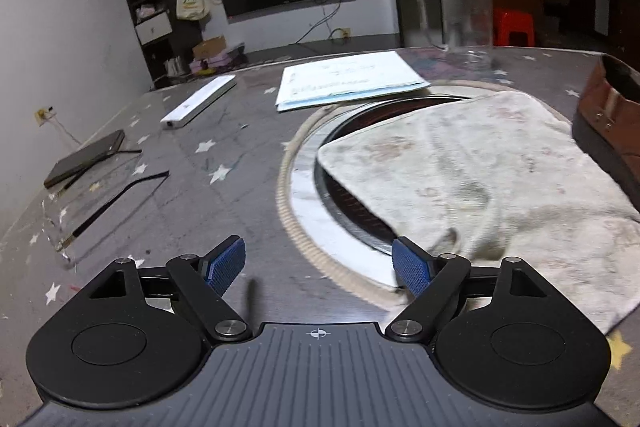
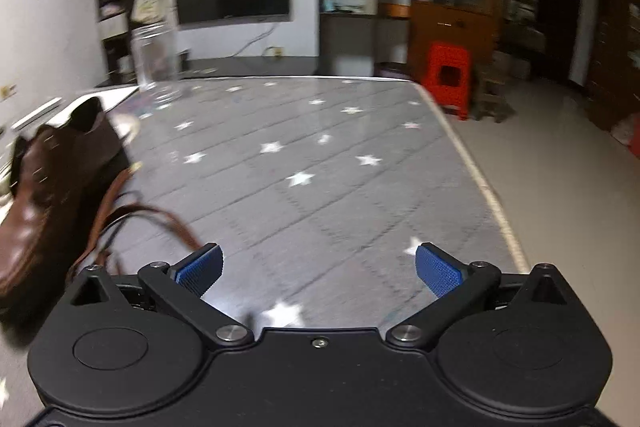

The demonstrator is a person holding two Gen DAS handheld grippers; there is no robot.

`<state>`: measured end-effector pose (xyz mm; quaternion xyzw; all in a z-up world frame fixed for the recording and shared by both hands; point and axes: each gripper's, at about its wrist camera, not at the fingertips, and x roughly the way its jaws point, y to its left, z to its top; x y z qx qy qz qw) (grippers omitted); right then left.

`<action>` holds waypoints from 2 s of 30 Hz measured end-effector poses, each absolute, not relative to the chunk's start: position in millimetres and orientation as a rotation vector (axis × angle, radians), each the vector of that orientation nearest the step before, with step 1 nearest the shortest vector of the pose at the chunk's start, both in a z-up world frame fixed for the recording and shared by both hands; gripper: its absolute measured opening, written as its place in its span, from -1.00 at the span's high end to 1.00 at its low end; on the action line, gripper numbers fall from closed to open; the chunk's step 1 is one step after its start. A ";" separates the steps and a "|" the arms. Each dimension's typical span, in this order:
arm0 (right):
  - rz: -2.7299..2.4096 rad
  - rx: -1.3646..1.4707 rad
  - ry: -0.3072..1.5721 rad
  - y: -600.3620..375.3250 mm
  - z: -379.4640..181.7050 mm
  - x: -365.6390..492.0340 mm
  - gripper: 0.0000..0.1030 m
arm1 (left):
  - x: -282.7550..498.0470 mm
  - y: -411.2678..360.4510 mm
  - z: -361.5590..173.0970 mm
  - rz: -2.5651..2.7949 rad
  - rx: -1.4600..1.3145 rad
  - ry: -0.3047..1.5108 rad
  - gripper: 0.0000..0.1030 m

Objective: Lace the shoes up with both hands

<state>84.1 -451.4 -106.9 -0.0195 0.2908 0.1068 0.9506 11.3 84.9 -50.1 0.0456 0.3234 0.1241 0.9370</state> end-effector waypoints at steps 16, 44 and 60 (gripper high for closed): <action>0.215 -0.099 0.624 -428.2 -144.1 111.2 -1.00 | 19.0 113.5 -58.4 0.233 0.062 0.666 -0.77; 0.218 -0.062 0.635 -409.7 -154.1 85.5 -1.00 | 22.0 126.2 -62.3 0.215 -0.017 0.689 -0.98; 0.224 -0.053 0.630 -390.8 -165.4 78.5 -1.00 | 22.6 127.4 -62.9 0.215 -0.016 0.689 -0.98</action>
